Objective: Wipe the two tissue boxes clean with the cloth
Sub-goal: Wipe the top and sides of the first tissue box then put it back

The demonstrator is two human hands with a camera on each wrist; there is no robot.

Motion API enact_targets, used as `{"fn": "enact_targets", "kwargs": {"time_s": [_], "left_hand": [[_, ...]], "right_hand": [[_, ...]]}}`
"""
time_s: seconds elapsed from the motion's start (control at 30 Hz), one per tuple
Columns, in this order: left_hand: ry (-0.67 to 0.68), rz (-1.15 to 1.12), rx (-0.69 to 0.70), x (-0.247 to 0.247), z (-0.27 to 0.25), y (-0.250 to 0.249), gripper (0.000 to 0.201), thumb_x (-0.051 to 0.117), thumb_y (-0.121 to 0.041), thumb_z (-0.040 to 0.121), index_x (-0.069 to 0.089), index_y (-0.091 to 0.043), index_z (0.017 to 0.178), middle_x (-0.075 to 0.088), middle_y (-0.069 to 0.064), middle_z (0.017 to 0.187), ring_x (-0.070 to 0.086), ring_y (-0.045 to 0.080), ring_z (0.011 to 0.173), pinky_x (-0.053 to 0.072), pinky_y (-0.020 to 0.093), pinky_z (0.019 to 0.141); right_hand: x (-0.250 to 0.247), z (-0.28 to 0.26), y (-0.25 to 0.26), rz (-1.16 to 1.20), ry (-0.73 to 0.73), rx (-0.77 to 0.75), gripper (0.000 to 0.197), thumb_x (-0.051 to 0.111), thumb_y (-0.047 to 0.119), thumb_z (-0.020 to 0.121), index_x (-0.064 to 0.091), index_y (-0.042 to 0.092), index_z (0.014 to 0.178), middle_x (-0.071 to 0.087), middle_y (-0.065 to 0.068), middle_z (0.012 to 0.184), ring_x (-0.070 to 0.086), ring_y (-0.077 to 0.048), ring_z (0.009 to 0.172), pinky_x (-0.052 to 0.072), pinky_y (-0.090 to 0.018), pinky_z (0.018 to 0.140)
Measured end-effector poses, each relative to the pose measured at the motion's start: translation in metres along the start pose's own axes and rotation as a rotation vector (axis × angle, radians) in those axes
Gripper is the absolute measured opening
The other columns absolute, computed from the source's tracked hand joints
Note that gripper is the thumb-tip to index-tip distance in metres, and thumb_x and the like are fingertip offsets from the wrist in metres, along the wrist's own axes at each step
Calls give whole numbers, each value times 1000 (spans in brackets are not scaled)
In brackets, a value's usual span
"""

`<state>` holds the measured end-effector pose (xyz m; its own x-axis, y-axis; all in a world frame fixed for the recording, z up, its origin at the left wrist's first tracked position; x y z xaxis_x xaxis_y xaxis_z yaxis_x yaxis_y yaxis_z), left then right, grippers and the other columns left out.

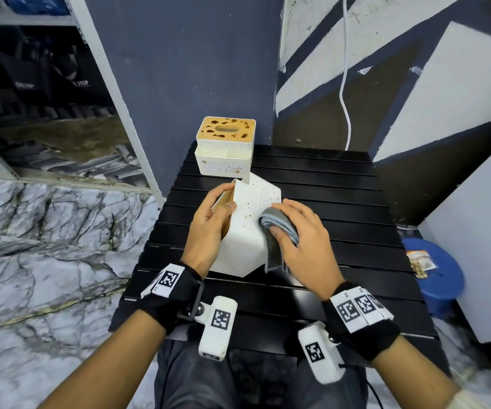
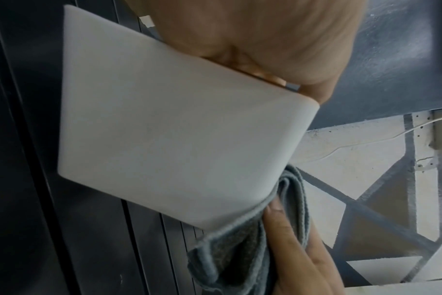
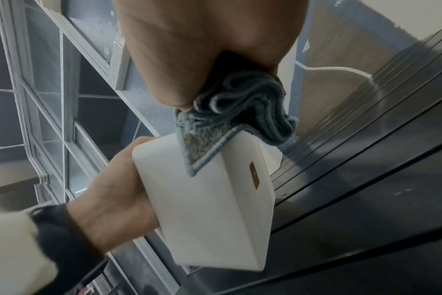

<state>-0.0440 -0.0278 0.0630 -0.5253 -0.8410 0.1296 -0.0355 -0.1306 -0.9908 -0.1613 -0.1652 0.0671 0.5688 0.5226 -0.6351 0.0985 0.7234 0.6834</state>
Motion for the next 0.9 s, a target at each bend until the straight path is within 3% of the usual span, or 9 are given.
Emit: {"fn": "enact_targets", "kwargs": {"time_s": [0.2, 0.27, 0.53, 0.6, 0.73, 0.9], "left_hand": [[21, -6, 2, -1, 2, -2, 35, 47, -6, 101, 61, -16, 131, 71, -3, 124, 67, 13, 111, 54, 24, 89], [39, -7, -5, 0, 3, -2, 35, 47, -5, 101, 61, -15, 131, 72, -3, 122, 67, 11, 106, 54, 20, 84], [26, -10, 5, -2, 3, -2, 34, 48, -5, 101, 62, -18, 129, 69, 7, 116, 66, 6, 89, 50, 13, 69], [26, -6, 6, -3, 3, -1, 34, 48, -6, 101, 62, -19, 129, 70, 9, 120, 66, 11, 96, 51, 16, 73], [50, -21, -1, 0, 3, -1, 35, 47, -5, 101, 61, -17, 130, 70, 1, 126, 66, 16, 111, 54, 25, 89], [71, -38, -37, 3, 3, 2, 36, 47, -7, 102, 60, -20, 133, 67, 4, 131, 66, 14, 108, 54, 24, 86]], "right_hand": [[7, -24, 27, -68, 38, -137, 42, 60, 27, 91, 51, 25, 132, 41, 4, 141, 38, -12, 123, 27, -20, 105], [8, -16, 33, -72, 35, -158, 42, 62, 30, 91, 53, 24, 131, 44, 3, 139, 40, -14, 120, 31, -22, 105], [1, 8, 5, -55, -1, -19, 36, 58, 30, 93, 56, 26, 128, 47, 7, 137, 42, -13, 120, 27, -15, 105], [1, -4, 11, -61, 2, -35, 39, 56, 35, 93, 53, 25, 131, 44, 6, 140, 40, -13, 122, 23, -12, 106], [11, -14, 29, -131, 27, -101, 55, 43, 57, 90, 49, 24, 134, 38, 3, 144, 34, -12, 123, 26, -24, 106], [11, 14, 23, -103, 19, -83, 45, 49, 50, 92, 54, 26, 129, 43, 5, 139, 38, -13, 119, 30, -24, 105]]}}
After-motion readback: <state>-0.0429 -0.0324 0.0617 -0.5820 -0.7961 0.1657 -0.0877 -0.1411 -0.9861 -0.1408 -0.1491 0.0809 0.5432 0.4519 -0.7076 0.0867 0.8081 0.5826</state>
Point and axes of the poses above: each hand's wrist, its own z-axis towards the middle knuckle, its own x-axis out of the palm, y = z × x, the point moved 7 cm from there along z, towards the middle knuckle
